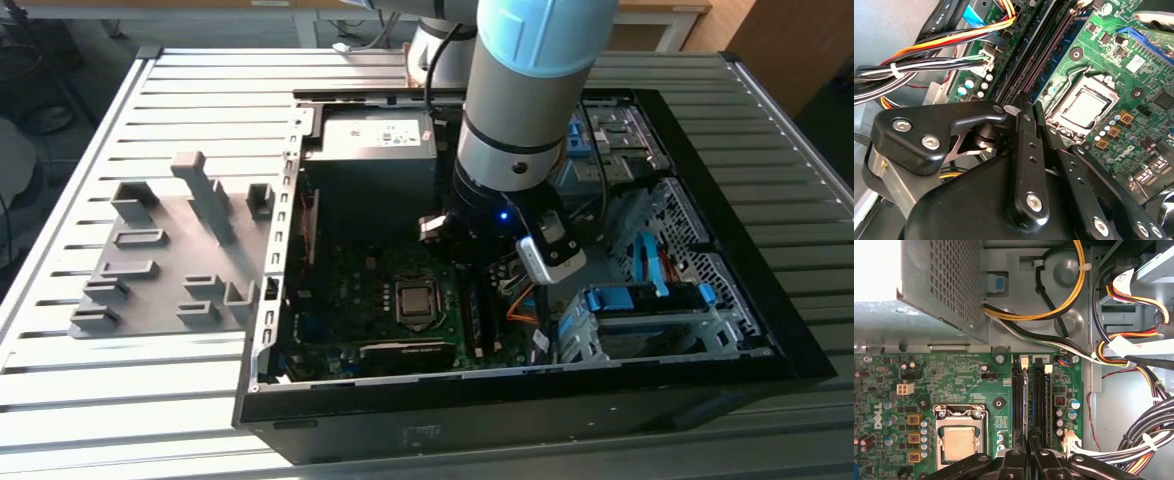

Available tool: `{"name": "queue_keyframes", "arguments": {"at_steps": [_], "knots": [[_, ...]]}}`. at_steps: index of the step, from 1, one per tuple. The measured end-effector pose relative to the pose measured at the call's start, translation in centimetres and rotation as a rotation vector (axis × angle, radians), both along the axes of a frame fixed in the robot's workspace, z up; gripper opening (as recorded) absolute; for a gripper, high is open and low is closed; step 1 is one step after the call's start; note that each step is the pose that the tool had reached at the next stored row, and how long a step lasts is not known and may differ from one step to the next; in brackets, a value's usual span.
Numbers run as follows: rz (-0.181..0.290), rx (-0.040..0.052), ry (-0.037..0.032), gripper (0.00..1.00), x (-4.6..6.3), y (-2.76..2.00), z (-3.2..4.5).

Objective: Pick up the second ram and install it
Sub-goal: 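Insert the second ram into the second slot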

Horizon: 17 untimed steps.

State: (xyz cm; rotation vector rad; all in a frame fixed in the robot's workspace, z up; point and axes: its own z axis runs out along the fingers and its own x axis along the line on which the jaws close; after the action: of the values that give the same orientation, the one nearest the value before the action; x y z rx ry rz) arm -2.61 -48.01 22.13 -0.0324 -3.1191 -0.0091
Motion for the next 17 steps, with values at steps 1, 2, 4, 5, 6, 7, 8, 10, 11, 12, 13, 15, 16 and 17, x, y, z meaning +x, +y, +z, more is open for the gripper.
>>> {"name": "queue_keyframes", "arguments": {"at_steps": [1, 2, 4, 5, 6, 7, 8, 10, 11, 12, 13, 15, 16, 17], "knots": [[0.000, 0.0000, 0.0000, 0.14, 0.00, 0.00, 0.00], [0.000, -0.0001, 0.0000, 0.14, 0.00, 0.00, 0.00], [0.000, -0.0007, 0.0000, 0.14, 0.00, 0.01, 0.00], [0.000, -0.0026, -0.0001, 0.14, 0.00, 0.02, -0.01], [0.000, -0.0069, -0.0001, 0.14, 0.00, 0.03, -0.01], [0.000, -0.0118, 0.0000, 0.14, 0.00, 0.02, 0.00], [0.000, -0.0136, 0.0000, 0.14, 0.00, 0.03, 0.00], [0.000, -0.0176, 0.0001, 0.14, 0.00, 0.05, 0.00], [0.000, -0.0194, 0.0001, 0.14, 0.00, 0.07, 0.01], [0.000, -0.0200, 0.0000, 0.14, 0.00, 0.08, 0.01], [0.000, -0.0209, 0.0001, 0.14, 0.00, 0.10, 0.04], [0.000, -0.0221, 0.0001, 0.14, 0.00, 0.17, 0.10], [0.000, -0.0225, 0.0001, 0.14, 0.00, 0.20, 0.15], [0.000, -0.0229, 0.0002, 0.14, 0.00, 0.22, 0.22]]}}
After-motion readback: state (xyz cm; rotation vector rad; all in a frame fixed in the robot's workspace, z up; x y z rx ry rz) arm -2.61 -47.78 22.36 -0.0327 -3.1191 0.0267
